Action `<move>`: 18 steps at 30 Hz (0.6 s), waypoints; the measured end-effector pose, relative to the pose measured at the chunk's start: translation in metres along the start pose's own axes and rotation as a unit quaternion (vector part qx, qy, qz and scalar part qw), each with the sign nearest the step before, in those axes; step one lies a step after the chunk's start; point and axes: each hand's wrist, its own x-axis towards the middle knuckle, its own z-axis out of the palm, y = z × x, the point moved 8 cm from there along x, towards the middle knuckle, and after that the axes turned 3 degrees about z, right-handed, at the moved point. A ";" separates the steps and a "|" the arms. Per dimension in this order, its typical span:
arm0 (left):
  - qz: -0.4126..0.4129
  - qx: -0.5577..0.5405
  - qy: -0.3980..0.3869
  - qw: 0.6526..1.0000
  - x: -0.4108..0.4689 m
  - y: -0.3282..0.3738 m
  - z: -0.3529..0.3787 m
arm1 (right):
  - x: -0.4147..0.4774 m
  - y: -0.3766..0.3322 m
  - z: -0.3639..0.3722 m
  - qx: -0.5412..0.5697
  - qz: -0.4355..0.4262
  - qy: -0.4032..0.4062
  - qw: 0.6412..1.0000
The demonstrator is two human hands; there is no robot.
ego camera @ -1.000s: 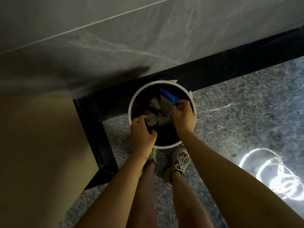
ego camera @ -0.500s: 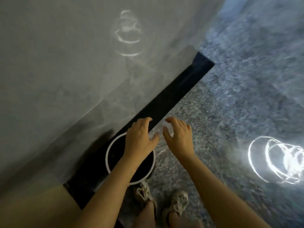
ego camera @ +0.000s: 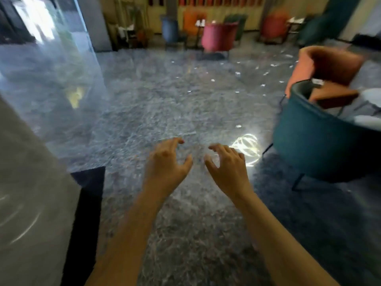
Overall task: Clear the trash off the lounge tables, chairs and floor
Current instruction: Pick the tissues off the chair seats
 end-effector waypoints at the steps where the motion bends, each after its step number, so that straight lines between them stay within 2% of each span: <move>1: 0.027 -0.024 -0.011 0.999 0.014 0.041 0.026 | 0.003 0.040 -0.035 -0.019 0.023 0.023 0.999; 5: 0.122 -0.089 -0.067 0.986 0.047 0.194 0.131 | -0.004 0.186 -0.164 -0.083 0.118 0.099 0.984; 9: 0.199 -0.124 -0.134 0.963 0.053 0.325 0.221 | -0.032 0.304 -0.265 -0.135 0.211 0.134 0.959; 18: 0.303 -0.139 -0.248 0.909 0.066 0.536 0.392 | -0.086 0.500 -0.408 -0.193 0.341 0.168 0.904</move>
